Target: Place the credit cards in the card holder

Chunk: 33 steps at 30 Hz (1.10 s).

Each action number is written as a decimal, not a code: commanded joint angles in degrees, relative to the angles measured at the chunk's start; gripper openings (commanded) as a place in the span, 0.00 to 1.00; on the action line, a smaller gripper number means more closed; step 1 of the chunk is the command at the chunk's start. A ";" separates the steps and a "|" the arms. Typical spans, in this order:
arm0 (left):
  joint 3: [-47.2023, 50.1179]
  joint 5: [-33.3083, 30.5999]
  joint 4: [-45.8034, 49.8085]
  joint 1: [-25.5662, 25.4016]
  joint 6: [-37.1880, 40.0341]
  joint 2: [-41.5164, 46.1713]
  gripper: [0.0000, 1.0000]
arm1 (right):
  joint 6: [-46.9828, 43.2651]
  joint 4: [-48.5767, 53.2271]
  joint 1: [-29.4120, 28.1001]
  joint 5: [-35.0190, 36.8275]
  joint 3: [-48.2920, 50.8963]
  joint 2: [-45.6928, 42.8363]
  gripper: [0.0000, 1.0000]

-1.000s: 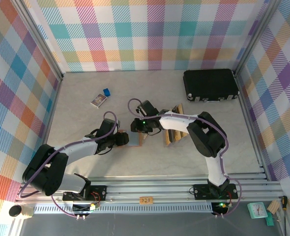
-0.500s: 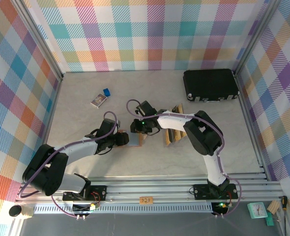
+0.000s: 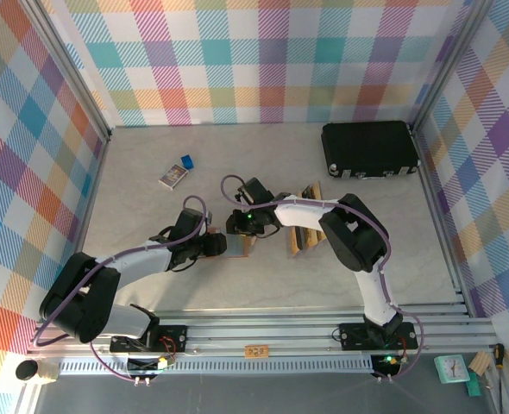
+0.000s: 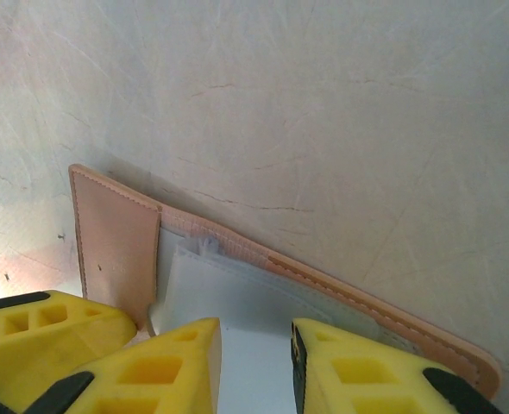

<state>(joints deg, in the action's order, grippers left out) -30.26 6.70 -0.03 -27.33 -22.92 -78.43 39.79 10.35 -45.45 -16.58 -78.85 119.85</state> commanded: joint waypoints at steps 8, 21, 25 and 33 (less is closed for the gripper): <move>-2.84 -4.37 5.95 -1.63 3.08 -2.93 0.43 | 1.87 -0.74 -0.50 -2.14 -1.36 1.26 0.31; -3.87 -5.73 6.30 -2.64 1.41 -6.30 0.37 | 2.54 -1.75 1.11 0.41 3.59 -6.34 0.51; -3.58 -5.86 6.04 -2.64 1.09 -5.77 0.38 | 4.15 -4.23 1.07 -0.60 6.27 -7.17 0.51; -3.49 -5.91 6.01 -2.64 1.26 -5.33 0.38 | 6.96 -8.28 0.65 -2.71 8.43 -5.74 0.51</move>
<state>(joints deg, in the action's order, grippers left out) -34.92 1.13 4.32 -29.17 -21.41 -83.20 45.10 5.02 -44.60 -17.67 -70.67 113.84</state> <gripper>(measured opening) 0.381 0.516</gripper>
